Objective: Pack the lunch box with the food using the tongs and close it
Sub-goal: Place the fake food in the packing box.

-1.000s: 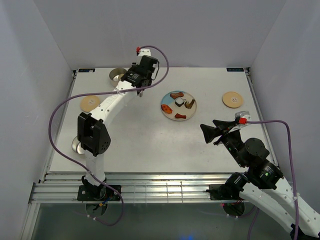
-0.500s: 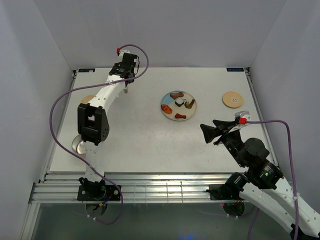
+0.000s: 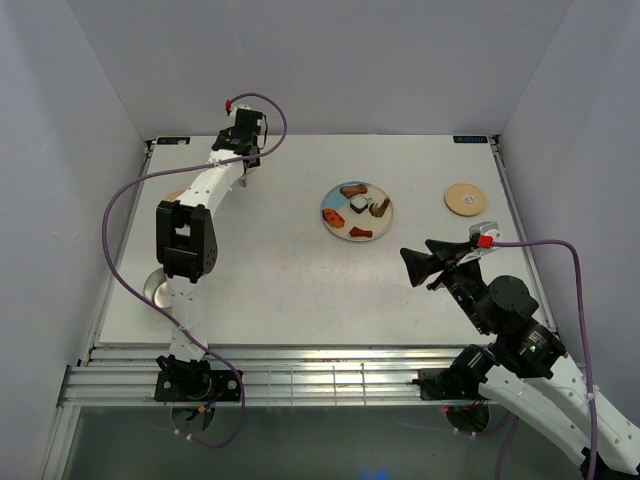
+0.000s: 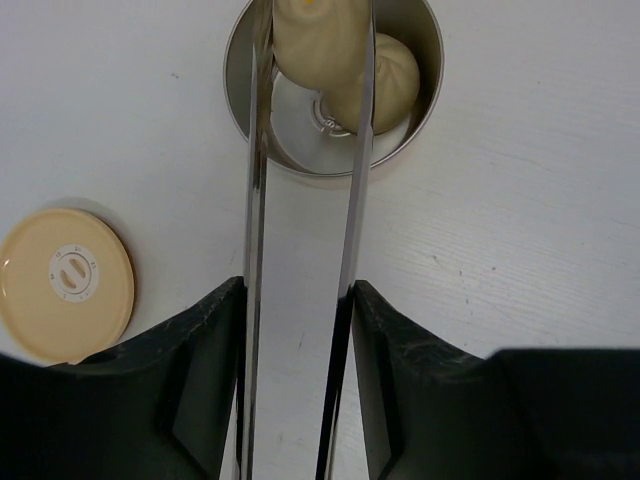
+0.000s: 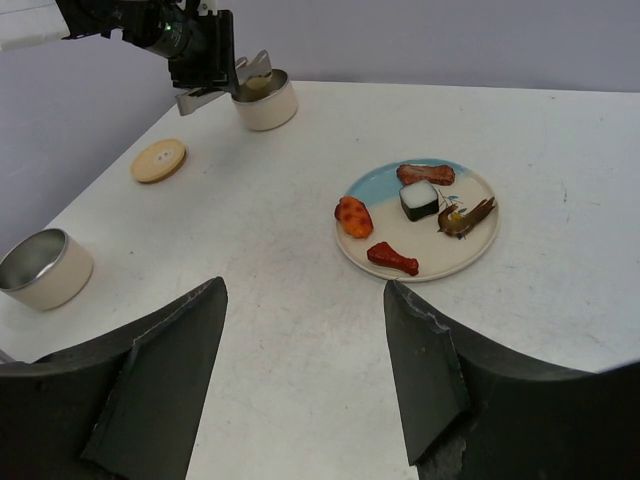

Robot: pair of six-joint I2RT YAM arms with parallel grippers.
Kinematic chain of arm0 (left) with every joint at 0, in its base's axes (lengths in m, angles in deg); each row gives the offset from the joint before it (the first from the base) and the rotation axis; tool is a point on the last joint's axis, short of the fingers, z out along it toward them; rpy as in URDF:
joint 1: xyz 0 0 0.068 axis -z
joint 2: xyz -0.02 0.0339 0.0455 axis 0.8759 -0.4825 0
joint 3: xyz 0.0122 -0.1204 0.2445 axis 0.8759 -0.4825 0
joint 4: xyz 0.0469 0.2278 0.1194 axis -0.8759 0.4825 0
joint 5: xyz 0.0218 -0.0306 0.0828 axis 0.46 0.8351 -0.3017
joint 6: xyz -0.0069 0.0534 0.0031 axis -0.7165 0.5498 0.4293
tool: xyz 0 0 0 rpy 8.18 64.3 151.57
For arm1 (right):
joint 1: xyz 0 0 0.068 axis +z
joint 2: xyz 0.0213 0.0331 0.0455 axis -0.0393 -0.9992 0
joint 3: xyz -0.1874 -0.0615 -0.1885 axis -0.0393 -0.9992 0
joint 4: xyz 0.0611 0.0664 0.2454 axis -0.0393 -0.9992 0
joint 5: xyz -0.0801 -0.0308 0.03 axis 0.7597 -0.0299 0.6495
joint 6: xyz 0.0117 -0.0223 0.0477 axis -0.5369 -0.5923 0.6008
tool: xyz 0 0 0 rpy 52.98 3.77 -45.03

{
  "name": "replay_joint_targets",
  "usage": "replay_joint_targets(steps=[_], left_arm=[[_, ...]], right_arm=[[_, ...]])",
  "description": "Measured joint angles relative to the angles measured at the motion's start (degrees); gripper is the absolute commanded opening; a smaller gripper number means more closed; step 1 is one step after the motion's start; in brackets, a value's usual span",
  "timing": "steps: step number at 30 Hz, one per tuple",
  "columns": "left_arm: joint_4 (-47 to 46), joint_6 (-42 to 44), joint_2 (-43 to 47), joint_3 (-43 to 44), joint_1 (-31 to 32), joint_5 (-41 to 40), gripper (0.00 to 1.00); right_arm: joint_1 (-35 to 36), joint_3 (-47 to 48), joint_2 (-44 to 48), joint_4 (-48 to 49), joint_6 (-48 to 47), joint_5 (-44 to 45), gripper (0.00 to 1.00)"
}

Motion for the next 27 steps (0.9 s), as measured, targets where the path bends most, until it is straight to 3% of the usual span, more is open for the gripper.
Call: replay_joint_targets(steps=[27], left_arm=[[-2.3, 0.6, 0.1, -5.2, 0.1, 2.1, 0.64]], right_arm=[[0.0, 0.0, 0.0, 0.3, 0.0, -0.2, 0.70]])
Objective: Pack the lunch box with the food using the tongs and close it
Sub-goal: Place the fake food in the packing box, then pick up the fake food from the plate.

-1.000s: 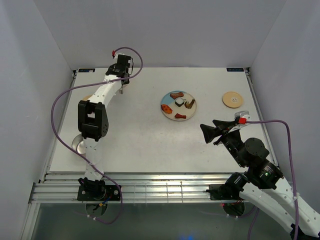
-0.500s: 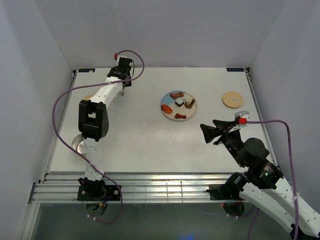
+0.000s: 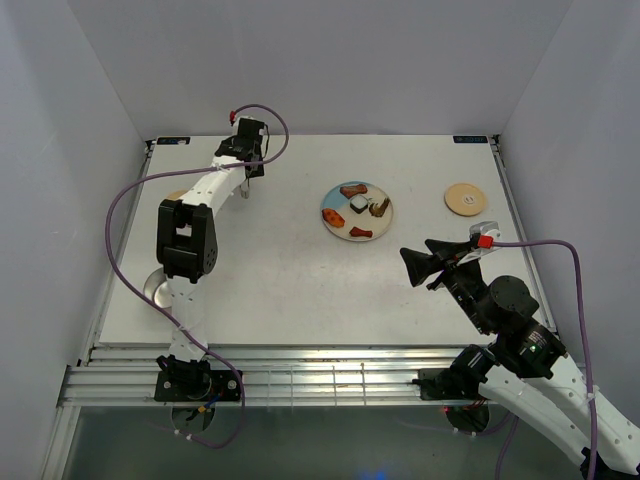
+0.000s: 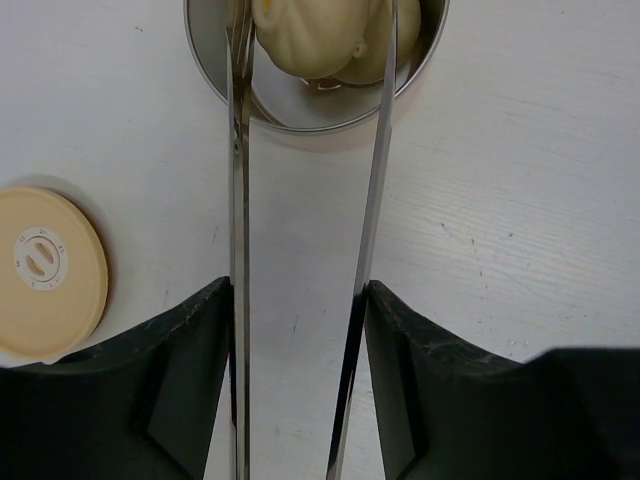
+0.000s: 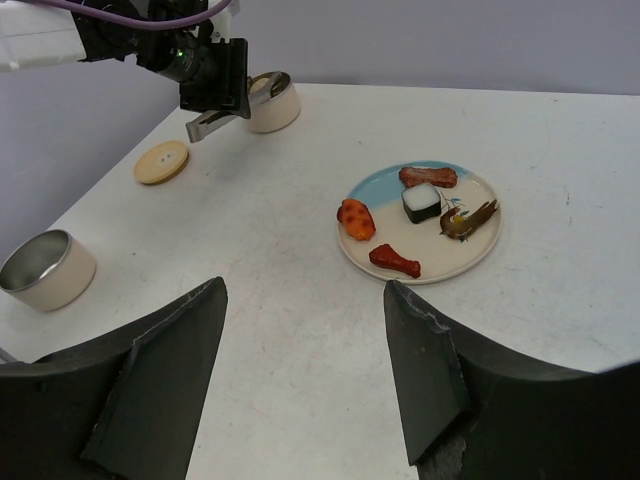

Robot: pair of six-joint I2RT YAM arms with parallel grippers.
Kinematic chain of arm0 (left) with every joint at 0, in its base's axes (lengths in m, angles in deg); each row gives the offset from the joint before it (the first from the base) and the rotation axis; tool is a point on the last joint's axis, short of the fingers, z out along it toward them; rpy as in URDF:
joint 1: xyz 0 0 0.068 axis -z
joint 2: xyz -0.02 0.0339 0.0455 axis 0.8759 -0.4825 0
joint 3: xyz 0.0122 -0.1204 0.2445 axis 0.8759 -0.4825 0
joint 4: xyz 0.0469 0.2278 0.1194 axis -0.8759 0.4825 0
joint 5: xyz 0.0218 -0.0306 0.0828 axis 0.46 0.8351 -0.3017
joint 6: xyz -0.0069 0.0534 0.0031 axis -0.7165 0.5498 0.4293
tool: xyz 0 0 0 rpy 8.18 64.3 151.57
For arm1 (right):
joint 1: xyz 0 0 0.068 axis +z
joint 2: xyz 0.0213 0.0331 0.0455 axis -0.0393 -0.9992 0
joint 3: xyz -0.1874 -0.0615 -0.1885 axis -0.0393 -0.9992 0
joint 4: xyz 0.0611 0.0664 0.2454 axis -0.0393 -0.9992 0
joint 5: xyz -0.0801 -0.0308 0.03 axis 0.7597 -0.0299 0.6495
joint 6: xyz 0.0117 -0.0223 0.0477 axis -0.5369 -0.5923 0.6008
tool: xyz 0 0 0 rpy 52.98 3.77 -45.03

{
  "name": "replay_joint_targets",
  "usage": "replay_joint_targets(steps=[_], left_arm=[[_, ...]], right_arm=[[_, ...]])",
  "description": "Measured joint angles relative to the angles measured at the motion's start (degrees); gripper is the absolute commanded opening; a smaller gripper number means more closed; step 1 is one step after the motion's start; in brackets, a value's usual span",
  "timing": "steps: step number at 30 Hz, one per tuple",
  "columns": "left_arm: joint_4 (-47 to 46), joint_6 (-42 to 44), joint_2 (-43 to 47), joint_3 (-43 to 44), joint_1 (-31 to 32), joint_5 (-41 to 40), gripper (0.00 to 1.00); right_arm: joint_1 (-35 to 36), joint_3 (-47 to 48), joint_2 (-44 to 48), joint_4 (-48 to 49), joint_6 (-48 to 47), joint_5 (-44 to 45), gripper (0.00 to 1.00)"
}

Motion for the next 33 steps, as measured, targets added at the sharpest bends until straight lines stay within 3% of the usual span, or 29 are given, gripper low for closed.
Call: replay_joint_targets(steps=[21, 26, 33], left_arm=[[3.0, -0.2, 10.4, 0.2, 1.9, 0.6, 0.65], [3.4, -1.4, 15.4, -3.0, 8.1, 0.5, 0.65], [2.5, -4.2, 18.7, -13.6, 22.6, -0.4, 0.64]], right_arm=[[0.0, 0.0, -0.4, 0.0, 0.0, -0.2, 0.70], [0.0, 0.0, -0.4, 0.1, 0.0, -0.2, 0.70], [0.0, 0.0, -0.4, 0.2, 0.0, -0.4, 0.70]])
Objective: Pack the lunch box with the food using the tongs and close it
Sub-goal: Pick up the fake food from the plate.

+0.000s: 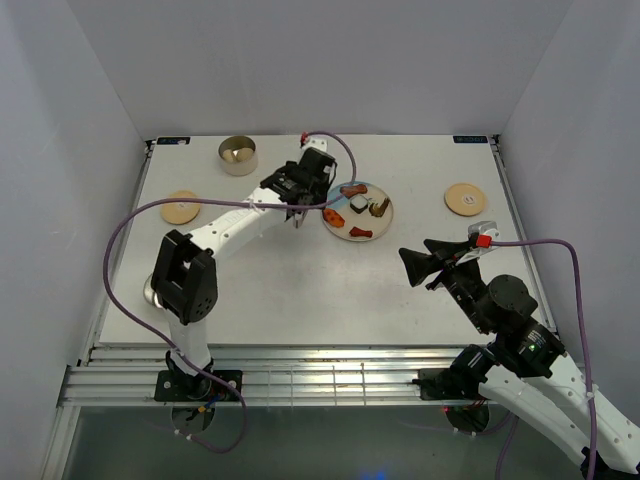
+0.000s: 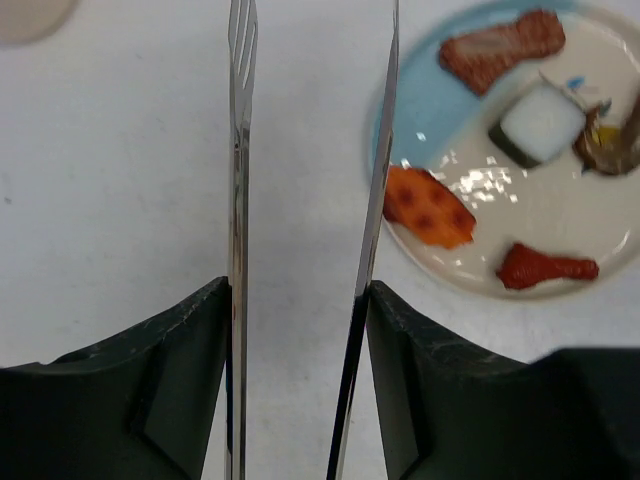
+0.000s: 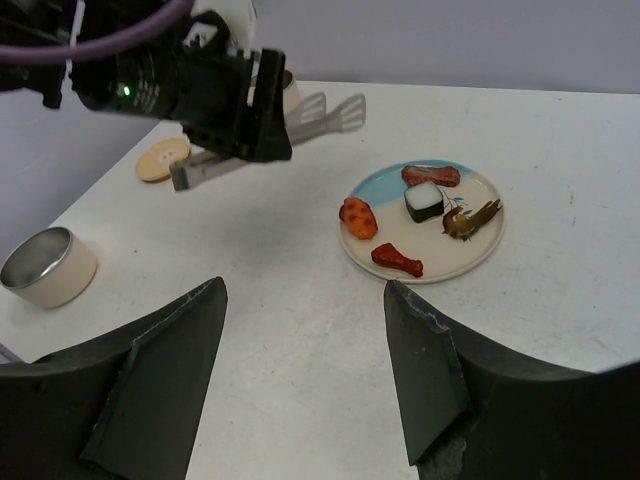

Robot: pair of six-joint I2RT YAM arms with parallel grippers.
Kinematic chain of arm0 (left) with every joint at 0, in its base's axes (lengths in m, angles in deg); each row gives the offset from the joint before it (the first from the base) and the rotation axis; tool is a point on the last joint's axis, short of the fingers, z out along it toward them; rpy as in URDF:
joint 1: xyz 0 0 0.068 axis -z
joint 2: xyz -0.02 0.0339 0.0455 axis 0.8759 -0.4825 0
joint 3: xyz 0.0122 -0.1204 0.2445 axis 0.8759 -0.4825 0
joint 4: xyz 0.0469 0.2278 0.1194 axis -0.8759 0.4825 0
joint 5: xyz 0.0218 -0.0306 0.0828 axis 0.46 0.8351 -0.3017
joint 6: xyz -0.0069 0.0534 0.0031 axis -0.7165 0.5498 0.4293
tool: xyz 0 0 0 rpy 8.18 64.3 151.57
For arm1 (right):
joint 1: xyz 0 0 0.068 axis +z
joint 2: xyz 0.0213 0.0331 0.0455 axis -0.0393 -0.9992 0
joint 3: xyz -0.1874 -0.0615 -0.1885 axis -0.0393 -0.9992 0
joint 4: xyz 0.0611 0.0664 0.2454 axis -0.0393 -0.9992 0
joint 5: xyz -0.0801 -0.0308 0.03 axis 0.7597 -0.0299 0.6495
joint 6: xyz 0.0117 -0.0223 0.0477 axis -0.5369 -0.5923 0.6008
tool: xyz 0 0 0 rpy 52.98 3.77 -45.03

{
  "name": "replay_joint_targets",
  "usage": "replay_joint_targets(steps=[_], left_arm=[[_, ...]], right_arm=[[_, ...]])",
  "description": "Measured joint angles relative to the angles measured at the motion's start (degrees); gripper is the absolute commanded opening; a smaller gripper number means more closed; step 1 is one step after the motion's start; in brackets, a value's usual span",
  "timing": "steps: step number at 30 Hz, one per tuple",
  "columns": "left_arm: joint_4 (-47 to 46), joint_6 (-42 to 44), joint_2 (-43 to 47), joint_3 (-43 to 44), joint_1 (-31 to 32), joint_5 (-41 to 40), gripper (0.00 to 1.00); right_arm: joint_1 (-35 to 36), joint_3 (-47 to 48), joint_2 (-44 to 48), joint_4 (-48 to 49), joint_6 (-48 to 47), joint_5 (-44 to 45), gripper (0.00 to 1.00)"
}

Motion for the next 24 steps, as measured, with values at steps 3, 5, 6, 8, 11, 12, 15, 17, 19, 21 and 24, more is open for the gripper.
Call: replay_joint_targets(steps=[3, 5, 6, 8, 11, 12, 15, 17, 19, 21, 24], left_arm=[[0.1, -1.6, 0.0, -5.2, 4.1, -0.1, 0.64], [0.2, -2.3, 0.0, -7.3, 5.5, -0.1, 0.64], [0.1, -2.6, 0.1, -8.0, 6.1, -0.2, 0.64], [-0.5, -2.5, 0.5, -8.8, 7.3, 0.0, 0.64], [-3.3, -1.1, 2.4, -9.9, 8.8, 0.1, 0.65], [-4.2, -0.5, 3.1, -10.2, 9.1, 0.2, 0.65], [-7.4, 1.7, 4.4, -10.6, 10.0, 0.9, 0.66], [-9.2, 3.2, 4.4, -10.6, 10.1, 1.7, 0.66], [-9.9, 4.2, 4.1, -10.6, 10.1, 2.7, 0.65], [-10.4, 4.8, 3.7, -10.6, 10.1, 4.1, 0.65], [-10.6, 5.0, 3.5, -10.9, 10.1, 5.0, 0.65]], right_arm=[[0.0, 0.0, 0.0, 0.3, 0.0, 0.0, 0.70], [0.0, 0.0, 0.0, 0.4, 0.0, 0.0, 0.70], [0.0, 0.0, 0.0, 0.4, 0.0, 0.0, 0.70], [0.0, 0.0, 0.0, 0.5, 0.0, 0.0, 0.70], [0.0, 0.0, 0.0, 0.7, 0.0, 0.0, 0.70], [0.0, 0.0, 0.0, 0.7, 0.0, 0.0, 0.70], [0.0, 0.0, 0.0, 0.7, 0.0, 0.0, 0.70], [0.0, 0.0, 0.0, 0.7, 0.0, 0.0, 0.70], [0.0, 0.0, 0.0, 0.7, 0.0, 0.0, 0.70], [0.0, 0.0, 0.1, 0.7, 0.0, 0.0, 0.70], [0.0, 0.0, 0.1, 0.7, 0.0, 0.0, 0.70]])
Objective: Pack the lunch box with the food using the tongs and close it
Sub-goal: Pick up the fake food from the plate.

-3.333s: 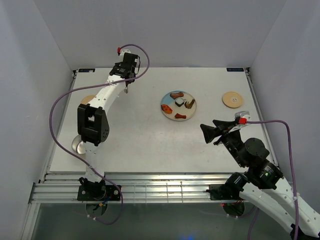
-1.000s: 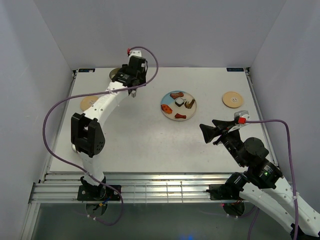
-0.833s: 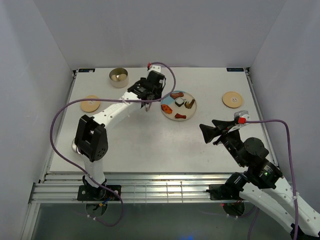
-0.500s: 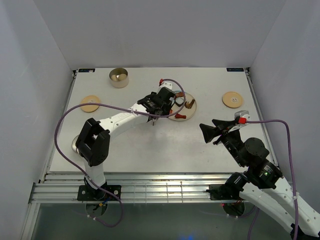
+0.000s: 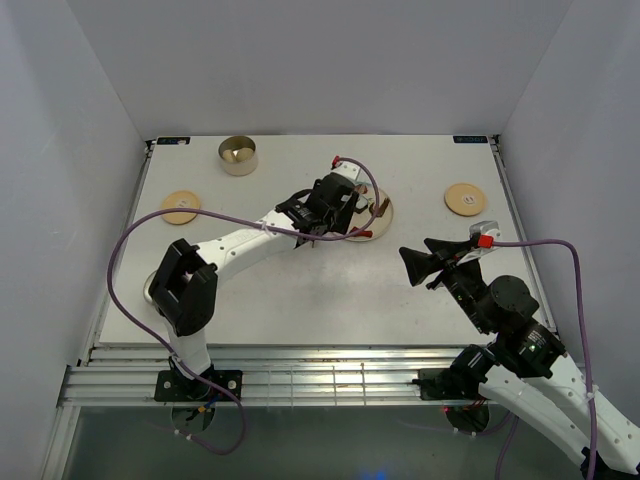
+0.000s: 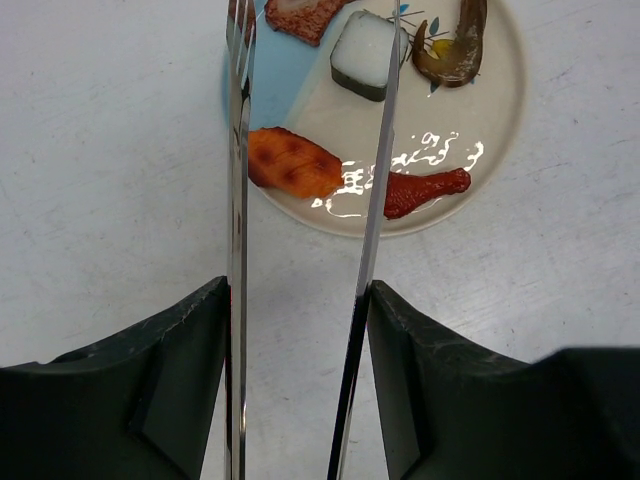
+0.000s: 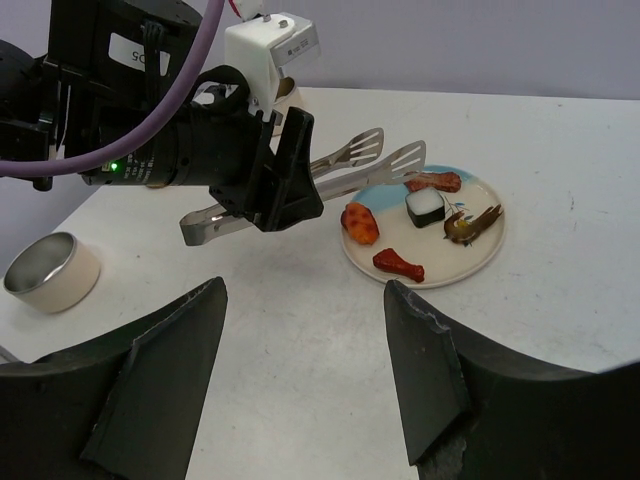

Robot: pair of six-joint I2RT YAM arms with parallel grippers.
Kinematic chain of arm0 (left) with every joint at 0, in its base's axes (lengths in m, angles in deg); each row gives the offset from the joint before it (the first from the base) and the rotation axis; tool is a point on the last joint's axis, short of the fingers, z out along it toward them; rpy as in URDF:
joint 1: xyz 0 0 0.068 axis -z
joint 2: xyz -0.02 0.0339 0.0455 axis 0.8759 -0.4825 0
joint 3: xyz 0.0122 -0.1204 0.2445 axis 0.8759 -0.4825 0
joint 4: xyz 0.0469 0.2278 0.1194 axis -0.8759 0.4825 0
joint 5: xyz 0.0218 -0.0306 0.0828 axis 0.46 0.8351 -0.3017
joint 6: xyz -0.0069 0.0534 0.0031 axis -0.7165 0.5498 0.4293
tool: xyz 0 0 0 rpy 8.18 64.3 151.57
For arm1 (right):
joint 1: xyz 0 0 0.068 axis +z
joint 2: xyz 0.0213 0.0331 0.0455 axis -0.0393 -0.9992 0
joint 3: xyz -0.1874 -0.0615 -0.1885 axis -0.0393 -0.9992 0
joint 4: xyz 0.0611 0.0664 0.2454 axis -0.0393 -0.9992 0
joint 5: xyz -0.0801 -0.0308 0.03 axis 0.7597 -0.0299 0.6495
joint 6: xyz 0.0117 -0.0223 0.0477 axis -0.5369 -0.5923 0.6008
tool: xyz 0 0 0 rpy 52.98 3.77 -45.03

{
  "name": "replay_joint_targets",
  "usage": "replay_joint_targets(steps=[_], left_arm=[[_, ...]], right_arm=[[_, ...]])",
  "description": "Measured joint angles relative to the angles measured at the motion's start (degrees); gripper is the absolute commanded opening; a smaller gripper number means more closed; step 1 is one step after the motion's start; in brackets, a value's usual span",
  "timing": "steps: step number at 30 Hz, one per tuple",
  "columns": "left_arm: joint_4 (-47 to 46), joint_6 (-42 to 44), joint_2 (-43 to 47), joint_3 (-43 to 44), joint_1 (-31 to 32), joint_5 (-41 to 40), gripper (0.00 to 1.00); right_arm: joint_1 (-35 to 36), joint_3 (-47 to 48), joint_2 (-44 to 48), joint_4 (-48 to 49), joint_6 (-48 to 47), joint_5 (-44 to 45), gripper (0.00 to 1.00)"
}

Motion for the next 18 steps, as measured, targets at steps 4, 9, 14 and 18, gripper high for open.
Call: replay_joint_targets(steps=[4, 9, 14, 18], left_arm=[[-0.2, 0.8, 0.0, -0.2, 0.3, 0.3, 0.65], [-0.7, 1.3, 0.0, -1.0, 0.8, 1.1, 0.65], [-0.8, 1.8, 0.0, -1.6, 2.2, 2.1, 0.65], [-1.2, 2.3, -0.2, -1.4, 3.7, 2.1, 0.65]], right_arm=[[0.0, 0.0, 0.1, 0.0, 0.0, 0.0, 0.70], [0.0, 0.0, 0.1, 0.0, 0.0, 0.0, 0.70], [0.0, 0.0, 0.1, 0.0, 0.0, 0.0, 0.70], [0.0, 0.0, 0.1, 0.0, 0.0, 0.0, 0.70]])
